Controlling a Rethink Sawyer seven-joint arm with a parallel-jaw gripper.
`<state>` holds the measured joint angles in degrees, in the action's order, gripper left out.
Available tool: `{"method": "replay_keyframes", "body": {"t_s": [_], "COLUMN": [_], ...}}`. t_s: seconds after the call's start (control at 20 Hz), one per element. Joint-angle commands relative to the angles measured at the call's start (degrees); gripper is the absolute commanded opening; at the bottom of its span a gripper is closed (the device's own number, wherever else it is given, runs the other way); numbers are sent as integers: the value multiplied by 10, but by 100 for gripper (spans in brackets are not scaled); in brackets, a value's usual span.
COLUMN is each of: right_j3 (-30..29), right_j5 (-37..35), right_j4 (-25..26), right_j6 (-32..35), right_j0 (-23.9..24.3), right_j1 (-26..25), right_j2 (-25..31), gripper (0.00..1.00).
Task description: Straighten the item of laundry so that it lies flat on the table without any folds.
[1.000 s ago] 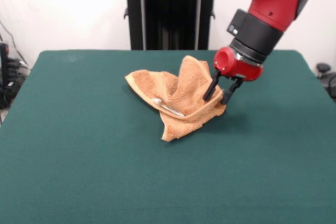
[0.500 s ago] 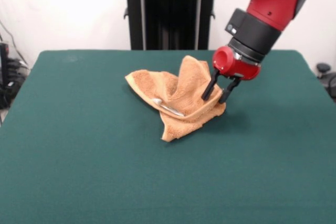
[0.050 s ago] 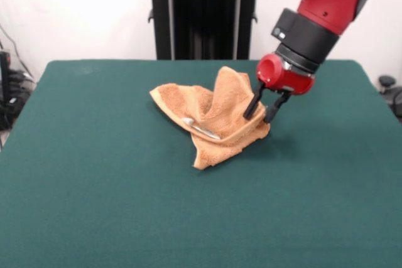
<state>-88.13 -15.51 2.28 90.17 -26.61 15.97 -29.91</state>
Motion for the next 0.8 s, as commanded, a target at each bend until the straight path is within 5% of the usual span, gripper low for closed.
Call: {"method": "replay_keyframes", "body": {"t_s": [0.05,0.5,0.55,0.8], "right_j3": [6,6,7,9], "right_j5": [-58,-57,-67,-79], "right_j4": [11,11,10,11], "right_j6": [57,62,62,58], "right_j0": [-10,-12,-14,-14], "right_j1": [3,0,-2,-3], "right_j2": [72,69,66,67], "gripper": [100,100,0,0]}}
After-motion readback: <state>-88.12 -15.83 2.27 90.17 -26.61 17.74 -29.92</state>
